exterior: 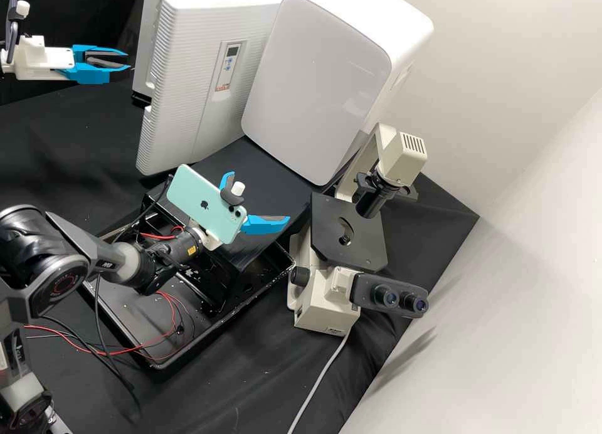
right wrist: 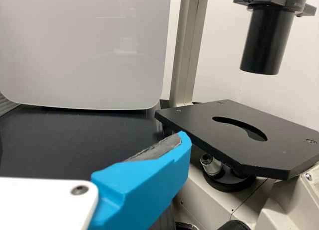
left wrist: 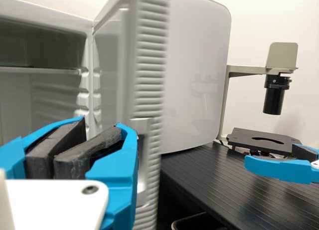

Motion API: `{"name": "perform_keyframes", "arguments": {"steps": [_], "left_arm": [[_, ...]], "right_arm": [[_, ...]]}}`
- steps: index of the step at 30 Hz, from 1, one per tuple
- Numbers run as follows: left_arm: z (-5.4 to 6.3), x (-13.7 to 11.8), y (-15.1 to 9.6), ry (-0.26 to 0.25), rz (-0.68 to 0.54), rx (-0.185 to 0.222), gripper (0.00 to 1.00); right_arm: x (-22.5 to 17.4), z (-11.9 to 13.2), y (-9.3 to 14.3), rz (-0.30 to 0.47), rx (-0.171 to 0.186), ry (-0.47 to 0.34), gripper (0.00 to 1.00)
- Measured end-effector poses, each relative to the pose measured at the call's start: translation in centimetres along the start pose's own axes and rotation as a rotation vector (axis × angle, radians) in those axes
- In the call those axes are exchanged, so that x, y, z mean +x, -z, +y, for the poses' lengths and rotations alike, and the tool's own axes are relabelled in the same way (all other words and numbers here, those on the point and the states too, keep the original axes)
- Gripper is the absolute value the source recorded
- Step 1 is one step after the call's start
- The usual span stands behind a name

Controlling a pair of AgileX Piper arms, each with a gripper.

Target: Open the incubator door

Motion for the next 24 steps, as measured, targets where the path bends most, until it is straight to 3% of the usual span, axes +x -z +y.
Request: {"name": "perform_keyframes", "arguments": {"steps": [11, 16, 24], "left_arm": [[0.0, -0.5, -0.1, -0.009, 0.015, -0.018, 0.0], [0.6, -0.6, 0.7, -0.078, 0.106, -0.052, 0.0], [1.9, -1.6, 3.6, -0.204, 0.39, 0.008, 0.0]], "right_arm": [[0.0, 0.0, 0.0, 0.0, 0.0, 0.0, 1.0], [0.0, 0.0, 0.0, 0.0, 0.0, 0.0, 1.0], [0.0, 0.0, 0.0, 0.0, 0.0, 0.0, 1.0]]}}
